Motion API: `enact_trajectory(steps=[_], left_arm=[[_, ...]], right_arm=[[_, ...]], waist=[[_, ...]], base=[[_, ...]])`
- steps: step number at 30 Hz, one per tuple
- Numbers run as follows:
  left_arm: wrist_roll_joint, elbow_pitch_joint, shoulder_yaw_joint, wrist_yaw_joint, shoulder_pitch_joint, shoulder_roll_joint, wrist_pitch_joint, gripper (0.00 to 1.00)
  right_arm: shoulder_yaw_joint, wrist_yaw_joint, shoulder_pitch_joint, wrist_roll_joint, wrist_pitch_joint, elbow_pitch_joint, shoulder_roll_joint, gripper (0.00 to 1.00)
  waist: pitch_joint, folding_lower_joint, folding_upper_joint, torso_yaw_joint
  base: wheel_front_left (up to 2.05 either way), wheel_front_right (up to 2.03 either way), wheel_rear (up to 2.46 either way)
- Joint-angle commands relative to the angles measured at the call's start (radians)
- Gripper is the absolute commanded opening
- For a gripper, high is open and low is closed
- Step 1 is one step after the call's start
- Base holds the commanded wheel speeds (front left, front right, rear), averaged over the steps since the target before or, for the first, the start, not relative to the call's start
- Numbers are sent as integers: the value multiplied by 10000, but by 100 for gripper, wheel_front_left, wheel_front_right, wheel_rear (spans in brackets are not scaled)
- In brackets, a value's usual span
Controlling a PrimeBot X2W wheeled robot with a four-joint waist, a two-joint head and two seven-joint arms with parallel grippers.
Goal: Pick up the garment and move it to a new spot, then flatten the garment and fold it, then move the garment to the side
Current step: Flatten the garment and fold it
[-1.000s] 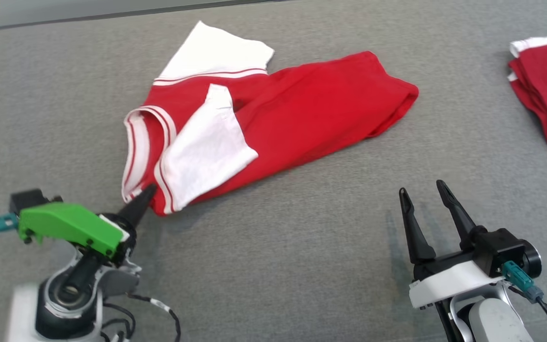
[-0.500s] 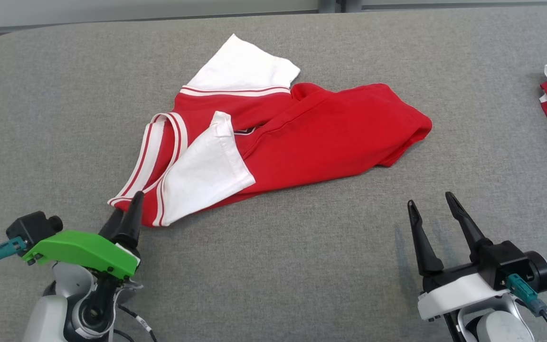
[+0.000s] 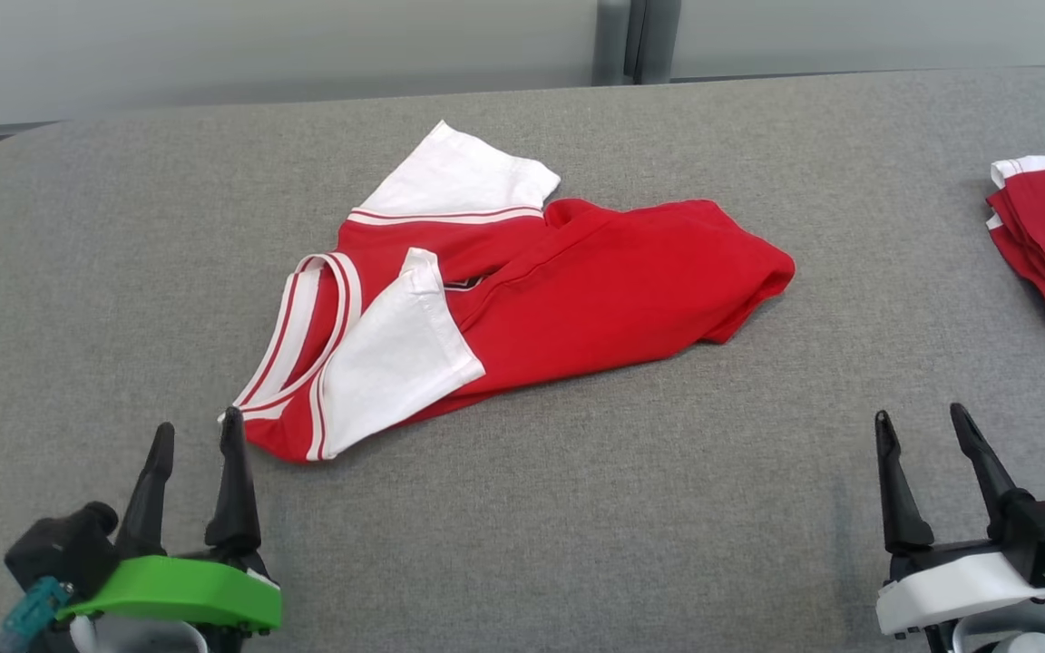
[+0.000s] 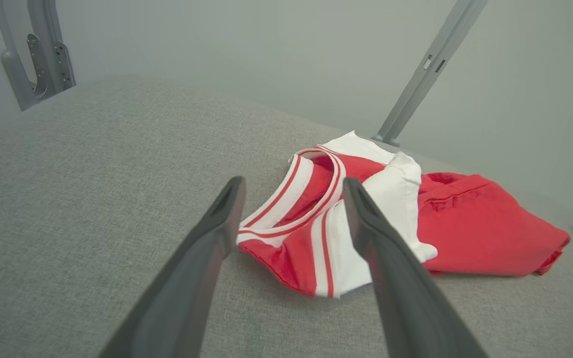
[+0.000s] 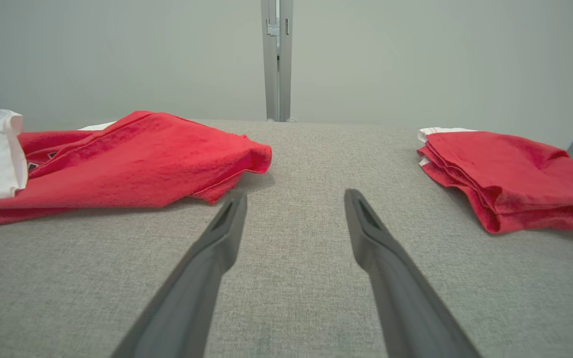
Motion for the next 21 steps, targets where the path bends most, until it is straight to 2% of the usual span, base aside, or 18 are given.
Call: enact_trajectory(steps=[1,6,11,17,21], left_arm=[[249,-82,-105,119,286,-82,-211,100],[855,-129,-306,359,808,-167,-845,100],[1258,-90,-168,408,1265,23,-1175,100],[1509,295,36,231,1578,325,-1274,100],[1491,460,66,97,1456,304,-1310,100]], right_arm=[[-165,-12,164,88,-29,7,6,100],[-822,-12,638,298,-29,127,112,100],[-1270,-10,964,177,-29,241,156,100],[-1425,-12,867,-124,-29,407,85,100],[-1366,-12,749,-202,-29,507,30,100]], waist=[[-199,0,0,49],[-691,0,0,147],[-1140,0,0,189],[-1486,0,0,234],[-1546,0,0,314]], base=[[0,0,0],[0,0,0],[0,0,0],[0,0,0],[0,0,0]])
